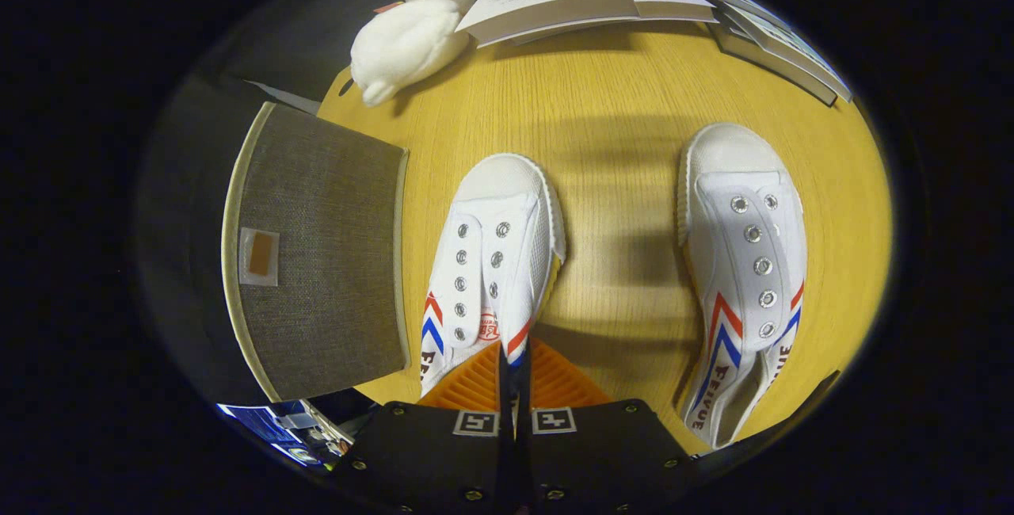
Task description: Open the storage box then place both shoes into the box .Put the left shoe in first, then the right shoe, with the right side of both shoes facing outward in a uniform manner.
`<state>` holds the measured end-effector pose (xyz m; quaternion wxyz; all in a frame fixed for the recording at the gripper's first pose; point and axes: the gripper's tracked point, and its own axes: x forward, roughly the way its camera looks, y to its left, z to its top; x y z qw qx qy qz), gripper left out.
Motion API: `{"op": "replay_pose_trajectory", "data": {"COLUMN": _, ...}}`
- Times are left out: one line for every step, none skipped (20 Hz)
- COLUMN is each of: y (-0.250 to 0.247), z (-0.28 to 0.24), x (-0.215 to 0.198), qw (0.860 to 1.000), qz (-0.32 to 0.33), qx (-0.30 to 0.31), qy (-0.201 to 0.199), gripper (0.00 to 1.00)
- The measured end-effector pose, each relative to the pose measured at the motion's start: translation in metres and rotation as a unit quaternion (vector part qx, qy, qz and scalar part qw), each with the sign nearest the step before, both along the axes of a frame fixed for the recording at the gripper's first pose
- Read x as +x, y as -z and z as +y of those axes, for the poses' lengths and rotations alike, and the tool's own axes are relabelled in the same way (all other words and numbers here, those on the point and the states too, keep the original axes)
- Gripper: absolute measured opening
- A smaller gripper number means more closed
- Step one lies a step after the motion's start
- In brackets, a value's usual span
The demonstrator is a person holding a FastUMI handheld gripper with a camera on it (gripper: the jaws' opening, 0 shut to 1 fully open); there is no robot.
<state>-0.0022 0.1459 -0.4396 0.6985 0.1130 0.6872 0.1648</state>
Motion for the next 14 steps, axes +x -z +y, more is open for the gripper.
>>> {"op": "replay_pose_trajectory", "data": {"y": -0.010, "z": 0.000, "x": 0.000, "qw": 1.000, "qz": -0.002, "qx": 0.004, "qy": 0.000, "gripper": 0.01}}
{"op": "replay_pose_trajectory", "data": {"y": -0.021, "z": 0.000, "x": -0.001, "qw": 1.000, "qz": -0.005, "qx": 0.009, "qy": 0.001, "gripper": 0.01}}
{"op": "replay_pose_trajectory", "data": {"y": -0.032, "z": 0.000, "x": 0.003, "qw": 1.000, "qz": -0.016, "qx": 0.014, "qy": 0.005, "gripper": 0.01}}
{"op": "replay_pose_trajectory", "data": {"y": -0.045, "z": -0.001, "x": 0.007, "qw": 0.999, "qz": -0.028, "qx": 0.015, "qy": 0.004, "gripper": 0.01}}
{"op": "replay_pose_trajectory", "data": {"y": -0.057, "z": -0.002, "x": 0.010, "qw": 0.999, "qz": -0.041, "qx": 0.016, "qy": 0.006, "gripper": 0.01}}
{"op": "replay_pose_trajectory", "data": {"y": -0.070, "z": -0.002, "x": 0.013, "qw": 0.999, "qz": -0.051, "qx": 0.017, "qy": 0.004, "gripper": 0.01}}
{"op": "replay_pose_trajectory", "data": {"y": -0.087, "z": 0.000, "x": 0.015, "qw": 0.998, "qz": -0.058, "qx": 0.019, "qy": 0.001, "gripper": 0.01}}
{"op": "replay_pose_trajectory", "data": {"y": -0.105, "z": 0.003, "x": 0.018, "qw": 0.998, "qz": -0.066, "qx": 0.023, "qy": -0.003, "gripper": 0.01}}
{"op": "replay_pose_trajectory", "data": {"y": -0.119, "z": 0.008, "x": 0.020, "qw": 0.997, "qz": -0.075, "qx": 0.027, "qy": -0.008, "gripper": 0.01}}
{"op": "replay_pose_trajectory", "data": {"y": -0.135, "z": 0.012, "x": 0.024, "qw": 0.996, "qz": -0.085, "qx": 0.031, "qy": -0.012, "gripper": 0.01}}
{"op": "replay_pose_trajectory", "data": {"y": -0.150, "z": 0.019, "x": 0.025, "qw": 0.995, "qz": -0.095, "qx": 0.037, "qy": -0.019, "gripper": 0.01}}
{"op": "replay_pose_trajectory", "data": {"y": -0.163, "z": 0.026, "x": 0.028, "qw": 0.993, "qz": -0.102, "qx": 0.042, "qy": -0.028, "gripper": 0.01}}
{"op": "replay_pose_trajectory", "data": {"y": -0.173, "z": 0.033, "x": 0.028, "qw": 0.993, "qz": -0.107, "qx": 0.048, "qy": -0.034, "gripper": 0.01}}
{"op": "replay_pose_trajectory", "data": {"y": -0.184, "z": 0.043, "x": 0.031, "qw": 0.991, "qz": -0.111, "qx": 0.054, "qy": -0.043, "gripper": 0.01}}
